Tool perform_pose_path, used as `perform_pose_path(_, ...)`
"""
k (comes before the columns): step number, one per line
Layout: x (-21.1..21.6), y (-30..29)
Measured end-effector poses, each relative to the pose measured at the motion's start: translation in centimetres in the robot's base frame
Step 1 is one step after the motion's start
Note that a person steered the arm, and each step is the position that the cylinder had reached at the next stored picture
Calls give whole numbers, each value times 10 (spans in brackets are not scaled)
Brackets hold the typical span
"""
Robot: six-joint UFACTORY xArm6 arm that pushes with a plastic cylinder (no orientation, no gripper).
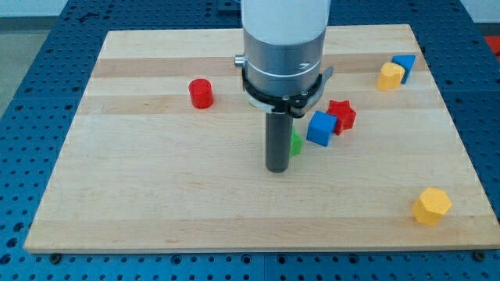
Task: Point your arm at the yellow hexagon
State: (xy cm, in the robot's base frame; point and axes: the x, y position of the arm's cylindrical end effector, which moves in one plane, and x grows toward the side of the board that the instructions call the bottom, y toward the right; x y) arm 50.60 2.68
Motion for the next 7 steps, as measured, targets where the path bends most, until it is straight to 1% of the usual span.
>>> perform_pose_path(1,-10,10)
perform_pose_path(2,-6,8)
perform_pose_path(3,-1,-28)
perform_pose_path(4,-13,-74)
perform_pose_path(5,-39,-105)
perform_pose_path(6,-66,-109)
perform_pose_path(7,-82,-101)
